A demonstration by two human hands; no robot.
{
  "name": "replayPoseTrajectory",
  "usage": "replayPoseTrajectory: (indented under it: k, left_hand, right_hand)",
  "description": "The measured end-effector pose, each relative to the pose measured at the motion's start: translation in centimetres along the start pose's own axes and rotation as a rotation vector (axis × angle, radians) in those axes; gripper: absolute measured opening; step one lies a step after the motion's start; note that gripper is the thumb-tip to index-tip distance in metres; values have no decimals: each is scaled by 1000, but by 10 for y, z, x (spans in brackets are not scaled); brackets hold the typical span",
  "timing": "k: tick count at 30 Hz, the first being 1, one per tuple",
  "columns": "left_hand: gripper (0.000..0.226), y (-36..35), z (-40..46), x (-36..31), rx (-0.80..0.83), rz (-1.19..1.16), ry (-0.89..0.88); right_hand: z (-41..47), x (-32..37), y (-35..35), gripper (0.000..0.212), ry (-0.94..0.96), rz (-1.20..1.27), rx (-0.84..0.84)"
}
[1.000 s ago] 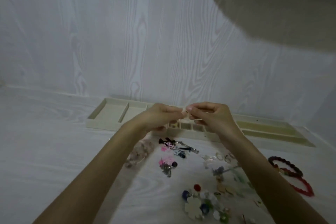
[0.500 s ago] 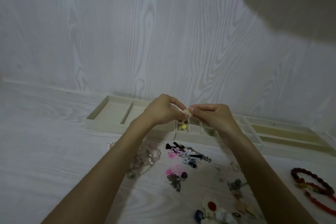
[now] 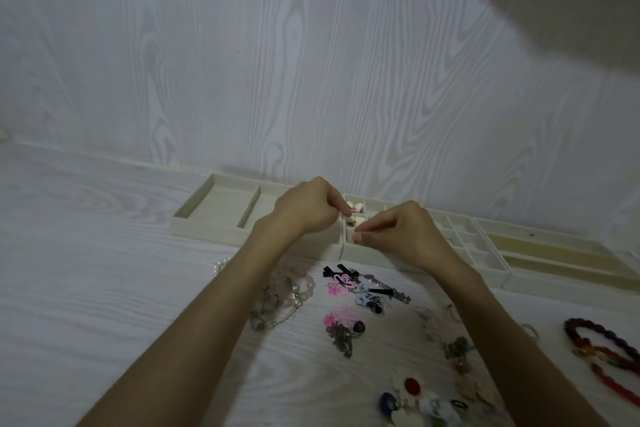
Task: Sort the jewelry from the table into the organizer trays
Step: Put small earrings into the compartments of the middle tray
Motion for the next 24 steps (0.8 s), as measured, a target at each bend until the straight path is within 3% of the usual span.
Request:
replayPoseTrajectory:
  k: [7,14,24]
  left_hand:
    - [39,0,0,-5,33,25,-27]
    - [41,-5,0,-2,88,210,-12]
    - [39,-8,-3,-8,130,318,-79]
  right_hand:
    - [3,-2,6,10,6,-70,-3]
    - [3,-1,-1,13,16,-255,8]
    - [4,-10,0,7,-30,-42,3]
Point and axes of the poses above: each hand's wrist, its own z-axis towards the middle knuckle, its own y-axis out of the back of the hand, x = y × z, the point moved 2 cm from there along z, towards the middle knuckle, and after that the axes turned 12 degrees about -z, right-handed, at the moved point
